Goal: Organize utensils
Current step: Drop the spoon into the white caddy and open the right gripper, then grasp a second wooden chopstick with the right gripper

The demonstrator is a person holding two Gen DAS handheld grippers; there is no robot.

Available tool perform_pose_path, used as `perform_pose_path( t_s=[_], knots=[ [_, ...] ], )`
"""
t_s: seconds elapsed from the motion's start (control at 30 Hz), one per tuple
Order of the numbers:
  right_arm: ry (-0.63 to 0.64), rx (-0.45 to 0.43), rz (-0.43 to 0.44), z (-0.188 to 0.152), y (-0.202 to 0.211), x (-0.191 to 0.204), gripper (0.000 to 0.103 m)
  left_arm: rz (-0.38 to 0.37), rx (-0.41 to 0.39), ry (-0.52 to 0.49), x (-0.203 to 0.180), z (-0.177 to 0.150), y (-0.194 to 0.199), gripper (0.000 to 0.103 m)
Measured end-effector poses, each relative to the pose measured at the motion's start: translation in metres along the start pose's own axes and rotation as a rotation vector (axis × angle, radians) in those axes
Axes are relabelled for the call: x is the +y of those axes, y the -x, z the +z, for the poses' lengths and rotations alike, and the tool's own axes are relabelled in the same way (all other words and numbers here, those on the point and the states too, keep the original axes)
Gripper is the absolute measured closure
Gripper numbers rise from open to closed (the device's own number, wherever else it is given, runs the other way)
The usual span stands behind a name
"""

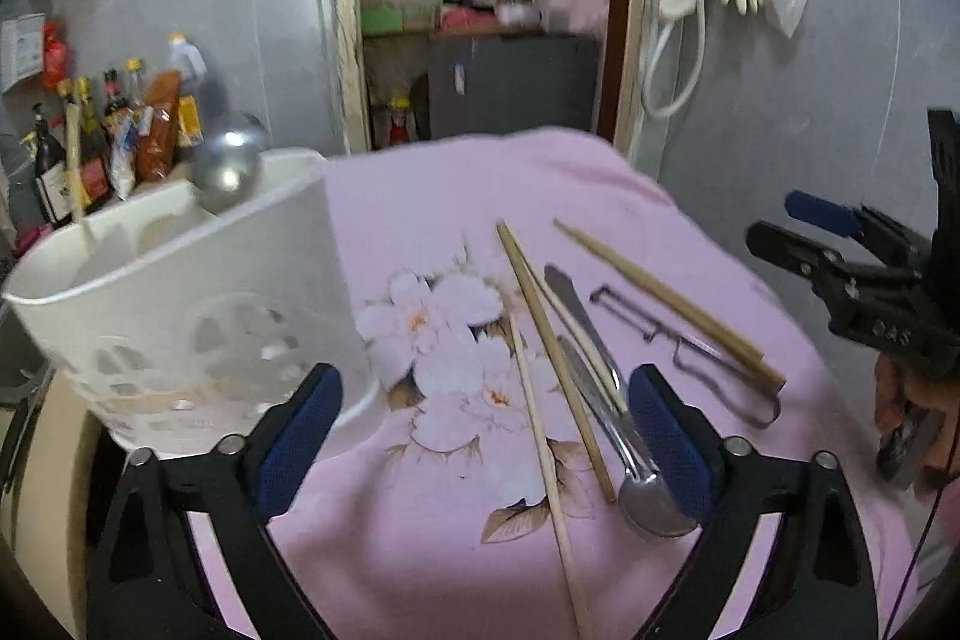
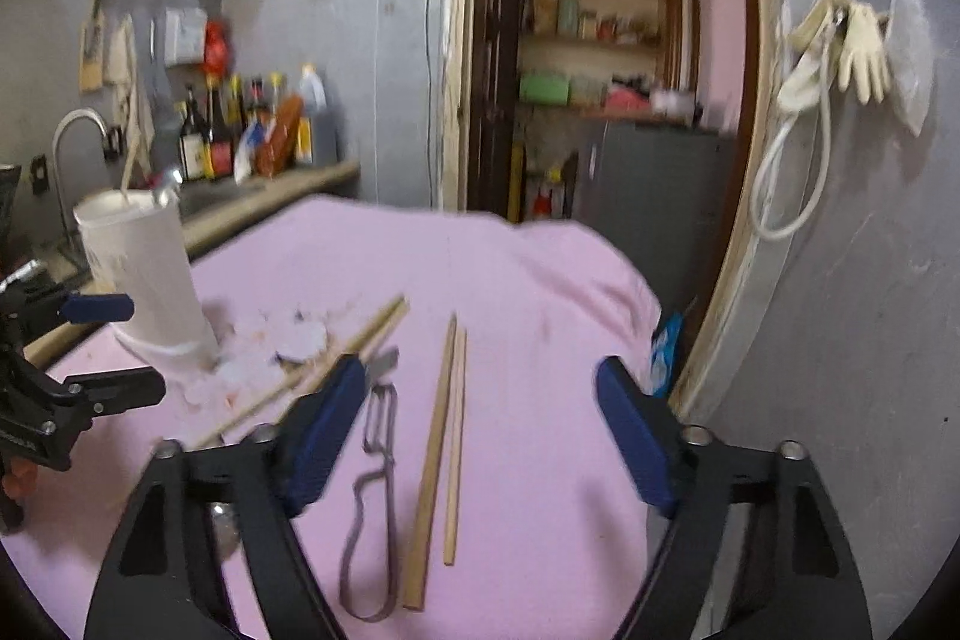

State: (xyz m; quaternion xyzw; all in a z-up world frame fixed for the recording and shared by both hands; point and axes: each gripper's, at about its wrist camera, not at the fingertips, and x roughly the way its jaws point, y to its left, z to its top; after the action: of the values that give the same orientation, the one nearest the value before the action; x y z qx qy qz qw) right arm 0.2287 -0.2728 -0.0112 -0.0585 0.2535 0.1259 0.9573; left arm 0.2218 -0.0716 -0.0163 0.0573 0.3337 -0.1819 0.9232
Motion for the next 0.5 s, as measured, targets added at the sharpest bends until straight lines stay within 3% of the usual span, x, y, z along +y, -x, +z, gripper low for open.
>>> perform_pose_path(
  t_s=[0.1, 0.3, 0.5],
  knots=[
    [0.009, 0.093, 0.016, -0.001, -0.020, -0.001, 0.053, -0.014, 0.062, -0.017, -0.001, 0.001, -0.018, 0.032],
    [0.013, 0.262, 0.066, -0.001, -0.062, -0.005, 0.075, -0.062, 0.206, -0.018, 0.001, 0.005, -0.056, 0.056],
    [-0.002, 0.390, 0.111, 0.000, -0.094, -0.007, 0.083, -0.072, 0.298, -0.001, 0.010, 0.009, -0.078, 0.073]
  ],
)
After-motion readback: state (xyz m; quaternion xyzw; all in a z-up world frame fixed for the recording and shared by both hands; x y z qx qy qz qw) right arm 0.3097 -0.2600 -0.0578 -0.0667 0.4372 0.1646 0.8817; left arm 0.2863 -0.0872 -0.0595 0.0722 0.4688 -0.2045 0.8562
